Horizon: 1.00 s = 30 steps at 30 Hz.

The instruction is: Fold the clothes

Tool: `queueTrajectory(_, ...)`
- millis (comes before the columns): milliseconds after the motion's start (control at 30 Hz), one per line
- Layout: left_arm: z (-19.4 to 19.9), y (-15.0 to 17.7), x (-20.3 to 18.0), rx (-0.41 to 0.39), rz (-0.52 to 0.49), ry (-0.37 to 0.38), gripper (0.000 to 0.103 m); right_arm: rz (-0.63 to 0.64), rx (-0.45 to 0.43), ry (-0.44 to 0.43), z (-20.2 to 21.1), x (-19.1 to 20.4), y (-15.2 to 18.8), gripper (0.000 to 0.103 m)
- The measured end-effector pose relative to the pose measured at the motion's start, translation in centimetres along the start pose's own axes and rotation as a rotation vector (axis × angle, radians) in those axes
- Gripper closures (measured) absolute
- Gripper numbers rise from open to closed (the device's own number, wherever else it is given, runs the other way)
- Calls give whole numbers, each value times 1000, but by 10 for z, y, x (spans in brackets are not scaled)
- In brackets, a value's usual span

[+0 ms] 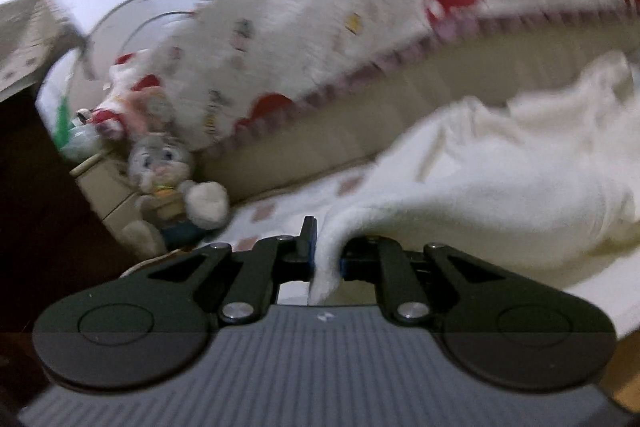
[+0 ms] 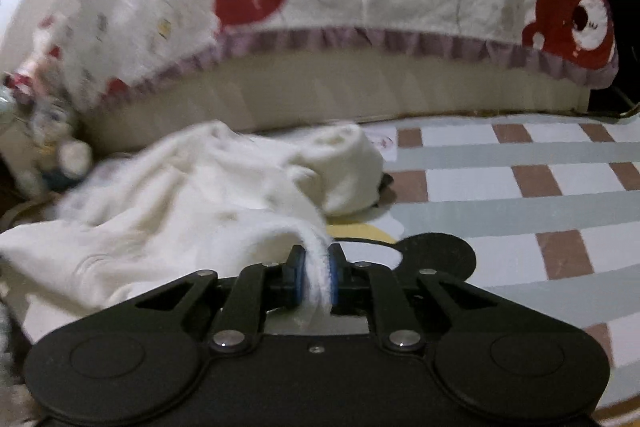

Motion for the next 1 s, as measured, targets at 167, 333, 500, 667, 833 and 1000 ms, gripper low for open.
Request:
queueTrajectory(167,68,-2,71,-23,176,-53,95,26,-3,-25,77,13,16,91)
queueTrajectory(333,74,71,55,197,189,111,97,17,74,14,88,3,67,91)
queueTrajectory(500,73,110,33,313,222,253,97,-10,105,39,79,-12,86,93)
queueTrajectory(667,56,114,12,418,115,299,94,124,173,148,63,-14,97,89)
queueTrajectory(833,57,113,-6,477,14,386,89,255,291,281,28,-29,117,63)
queueTrajectory(1000,84,82,7,351,99,530,70,249,281,178,37,-12,108,60)
Point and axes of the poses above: each gripper's, at about its wrist camera, not at the fingertips, and z roughly against the way its jaws point, x to its left, y to its underside, the point moved 5 cm from there along -z, roughly the way its jaws point, and after that the axes turned 7 degrees about -z, right-handed, at the moved point
